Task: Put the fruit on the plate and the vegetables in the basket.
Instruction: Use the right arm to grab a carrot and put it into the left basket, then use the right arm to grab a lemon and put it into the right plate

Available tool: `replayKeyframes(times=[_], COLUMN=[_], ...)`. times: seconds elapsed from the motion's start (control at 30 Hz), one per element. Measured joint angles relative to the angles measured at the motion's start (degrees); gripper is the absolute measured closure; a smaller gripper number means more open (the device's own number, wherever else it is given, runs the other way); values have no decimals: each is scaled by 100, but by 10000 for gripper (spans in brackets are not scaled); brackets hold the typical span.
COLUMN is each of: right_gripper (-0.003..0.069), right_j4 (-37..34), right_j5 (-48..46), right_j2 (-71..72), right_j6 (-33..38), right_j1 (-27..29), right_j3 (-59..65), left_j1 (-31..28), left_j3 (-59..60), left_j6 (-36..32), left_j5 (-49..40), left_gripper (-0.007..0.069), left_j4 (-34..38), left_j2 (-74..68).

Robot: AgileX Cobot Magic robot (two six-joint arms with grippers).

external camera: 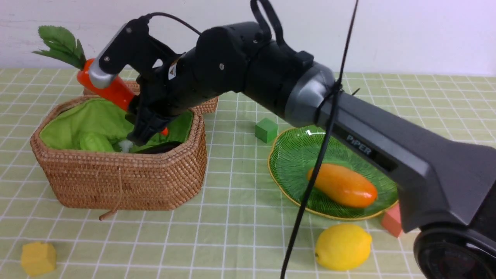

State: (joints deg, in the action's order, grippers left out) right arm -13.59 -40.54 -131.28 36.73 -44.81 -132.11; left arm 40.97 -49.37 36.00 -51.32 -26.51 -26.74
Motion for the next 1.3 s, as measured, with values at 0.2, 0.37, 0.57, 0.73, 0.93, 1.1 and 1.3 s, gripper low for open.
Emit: replayKeyframes(times=[0.2,0.37,0.57,0.73,0.93,1.1,1.3], right_gripper=[137,-10,142,431,671,655,519], right_j4=[266,606,743,1128,1359,1645,2285], right_j5=[58,-395,-2184,-3093,-3147,-3128,-2994], right_j2=[-67,274,1440,2225,3096,4565,5572], right_j6=[-120,-551,-1913,-3012,-4039,-5051,-7285], right_j1=[0,0,2,13,37,37,39], right_j3=[-17,-24,-58,25,1185,3448,6123], left_j1=[0,0,0,0,0,0,0], left_j3=[-6,-6,-6,-6,-6,-6,-6], left_j6=[0,0,-456,-1468,-2466,-3117,-3306], left_j5=[14,48,121,384,472,481,481], left_gripper=[638,638,638,638,638,638,638], left_j4=[19,71,515,1601,2707,3211,3443], left_j2=[0,0,0,0,0,0,0])
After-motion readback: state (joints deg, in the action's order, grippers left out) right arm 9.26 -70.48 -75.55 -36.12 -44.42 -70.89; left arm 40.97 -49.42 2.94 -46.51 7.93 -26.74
